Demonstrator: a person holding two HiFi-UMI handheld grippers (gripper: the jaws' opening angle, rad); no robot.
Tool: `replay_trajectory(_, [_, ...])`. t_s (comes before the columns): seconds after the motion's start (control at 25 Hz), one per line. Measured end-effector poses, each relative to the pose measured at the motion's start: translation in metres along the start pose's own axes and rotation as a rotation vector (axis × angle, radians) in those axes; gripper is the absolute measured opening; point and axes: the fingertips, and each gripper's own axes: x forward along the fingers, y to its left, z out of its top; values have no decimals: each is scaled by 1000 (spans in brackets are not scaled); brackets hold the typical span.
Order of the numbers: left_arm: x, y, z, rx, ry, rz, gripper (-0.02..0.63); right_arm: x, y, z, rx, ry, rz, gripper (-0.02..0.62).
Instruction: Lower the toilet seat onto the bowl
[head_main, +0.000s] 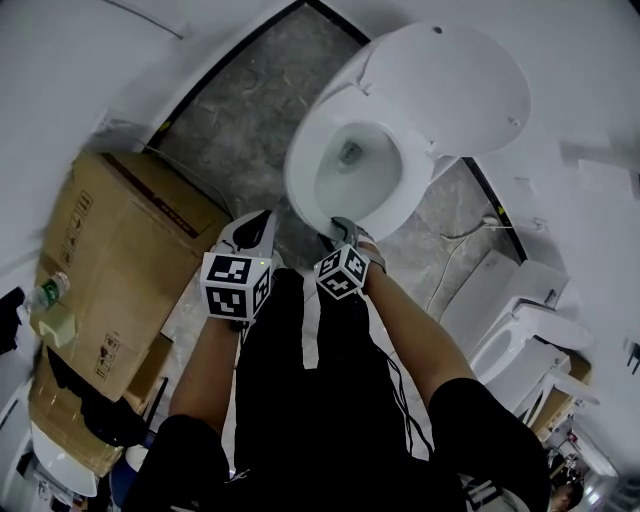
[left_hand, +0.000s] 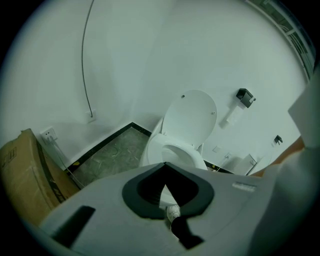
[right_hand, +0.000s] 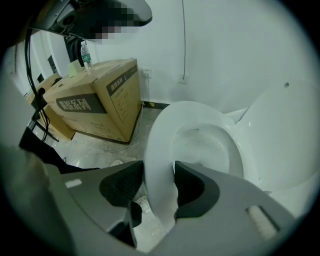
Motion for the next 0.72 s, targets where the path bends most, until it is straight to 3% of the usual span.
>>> replay_trajectory(0.28, [33,15,-28,0,14,-2,9,35,12,-12,65,-16,20,207])
replay_trajectory(0.72, [58,18,-41,34,42,-17,9,78,17,-30,126,8,36,215])
